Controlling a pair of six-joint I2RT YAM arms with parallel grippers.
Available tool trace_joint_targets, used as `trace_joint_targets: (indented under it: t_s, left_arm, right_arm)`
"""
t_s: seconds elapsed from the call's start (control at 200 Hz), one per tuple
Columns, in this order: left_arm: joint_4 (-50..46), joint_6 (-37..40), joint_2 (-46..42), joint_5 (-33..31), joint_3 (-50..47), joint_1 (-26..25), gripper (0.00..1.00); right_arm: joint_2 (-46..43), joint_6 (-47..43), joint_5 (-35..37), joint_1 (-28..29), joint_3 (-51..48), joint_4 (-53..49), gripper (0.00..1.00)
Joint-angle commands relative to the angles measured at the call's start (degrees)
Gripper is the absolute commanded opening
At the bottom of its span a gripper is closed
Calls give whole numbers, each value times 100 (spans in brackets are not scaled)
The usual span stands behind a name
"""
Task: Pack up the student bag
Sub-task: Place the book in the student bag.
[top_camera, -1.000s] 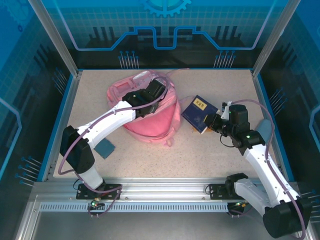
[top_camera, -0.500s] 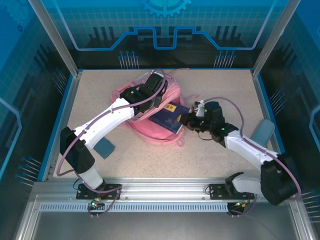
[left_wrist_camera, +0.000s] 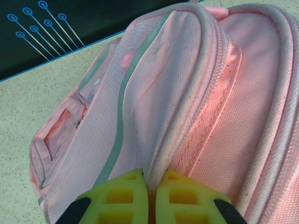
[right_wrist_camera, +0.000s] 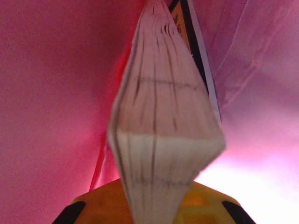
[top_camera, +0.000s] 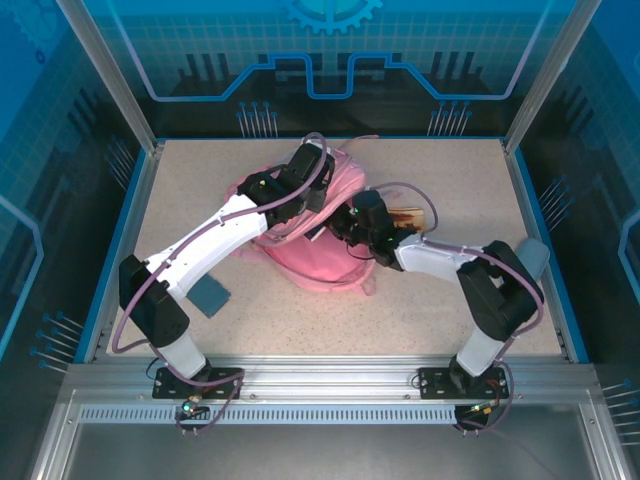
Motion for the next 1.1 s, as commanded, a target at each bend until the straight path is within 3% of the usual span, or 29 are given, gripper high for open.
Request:
trace_joint_targets:
  t_s: [0.0, 0.335, 0.45, 0.525, 0.64, 0.75, 0.985, 1.096]
  left_arm:
    - [547, -222, -350, -51, 375, -49, 0]
    - [510, -367, -403, -18, 351, -21, 0]
    - [476, -385, -403, 21, 366, 1, 0]
    - [444, -424, -412, 30, 341, 29, 0]
    - [493, -479, -447, 117, 240, 96, 0]
    - [543, -520, -456, 193, 88, 189, 0]
    - [824, -670, -548, 496, -388, 468, 0]
    - [950, -688, -643, 594, -749, 571, 0]
  right_arm:
    - [442, 338, 581, 103, 357, 425, 9]
    - [1771, 429, 483, 252, 1378, 570, 18]
    - [2139, 357, 50, 297, 1725, 658, 26]
    - [2202, 404, -189, 286, 1709, 756, 37]
    - [1878, 434, -382, 168, 1261, 923, 55]
    - [1321, 320, -609, 7, 735, 802, 64]
    - [63, -35, -838, -129, -484, 212, 65]
    - [-634, -620, -591, -103, -818, -1075, 61]
